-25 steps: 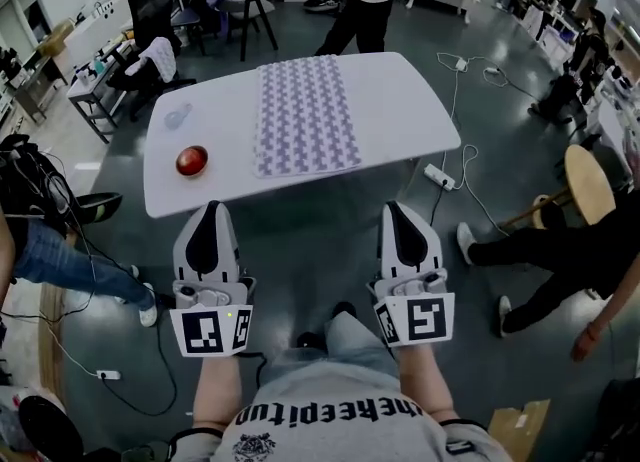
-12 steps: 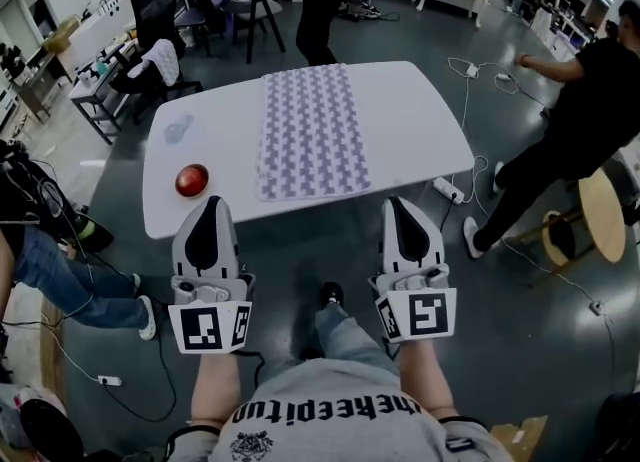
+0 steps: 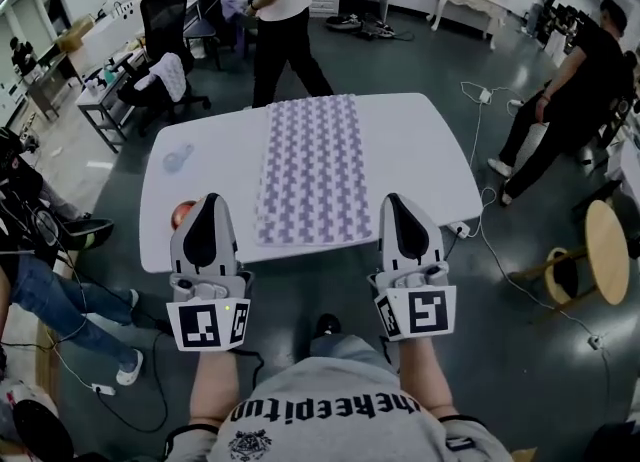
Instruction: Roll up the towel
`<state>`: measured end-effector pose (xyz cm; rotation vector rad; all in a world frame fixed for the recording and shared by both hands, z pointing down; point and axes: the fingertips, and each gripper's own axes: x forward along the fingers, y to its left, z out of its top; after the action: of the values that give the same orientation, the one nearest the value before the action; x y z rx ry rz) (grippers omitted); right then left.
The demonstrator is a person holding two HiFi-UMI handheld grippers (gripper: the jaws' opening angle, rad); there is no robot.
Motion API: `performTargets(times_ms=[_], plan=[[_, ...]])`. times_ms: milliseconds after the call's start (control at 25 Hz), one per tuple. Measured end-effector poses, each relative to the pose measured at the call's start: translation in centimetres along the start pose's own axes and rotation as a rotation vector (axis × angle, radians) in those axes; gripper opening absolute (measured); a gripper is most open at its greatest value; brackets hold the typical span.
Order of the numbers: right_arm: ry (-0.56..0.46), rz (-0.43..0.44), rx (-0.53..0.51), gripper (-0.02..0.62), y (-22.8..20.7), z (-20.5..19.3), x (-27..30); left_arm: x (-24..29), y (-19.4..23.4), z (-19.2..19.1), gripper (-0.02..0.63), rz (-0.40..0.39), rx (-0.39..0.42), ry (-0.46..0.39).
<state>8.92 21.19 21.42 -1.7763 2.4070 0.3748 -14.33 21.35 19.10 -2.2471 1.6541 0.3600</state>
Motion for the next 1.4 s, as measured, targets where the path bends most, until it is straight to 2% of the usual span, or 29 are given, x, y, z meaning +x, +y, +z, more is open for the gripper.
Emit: performTargets(times_ms=[440,680,960,1200,1400], plan=[[-0.017,0.049,0.004,0.002,-5.5,-2.0,8.6,8.7,0.2,-2.7,0.005,0.059,0.027,-0.016],[-0.010,0.091,0.013,0.002,-7.3,-3.8,10.8,10.7,-0.3,-4.3,0.005,0.094,0.046,-0.005],[0.027,0.133,0.016,0.002,-7.0,-5.8,12.9,12.0,-0.1,-6.1,0.005,0.088,0.077,0.042],[0.137,0.197,0.011,0.002,-6.2,-9.3,15.4,14.0,0.1,-9.7,0.005,0.024,0.091,0.131],[0.279,0.256,-0.031,0.002,-5.2,-14.1,17.6,15.6,0.9,-16.0,0.005,-0.060,0.119,0.284]])
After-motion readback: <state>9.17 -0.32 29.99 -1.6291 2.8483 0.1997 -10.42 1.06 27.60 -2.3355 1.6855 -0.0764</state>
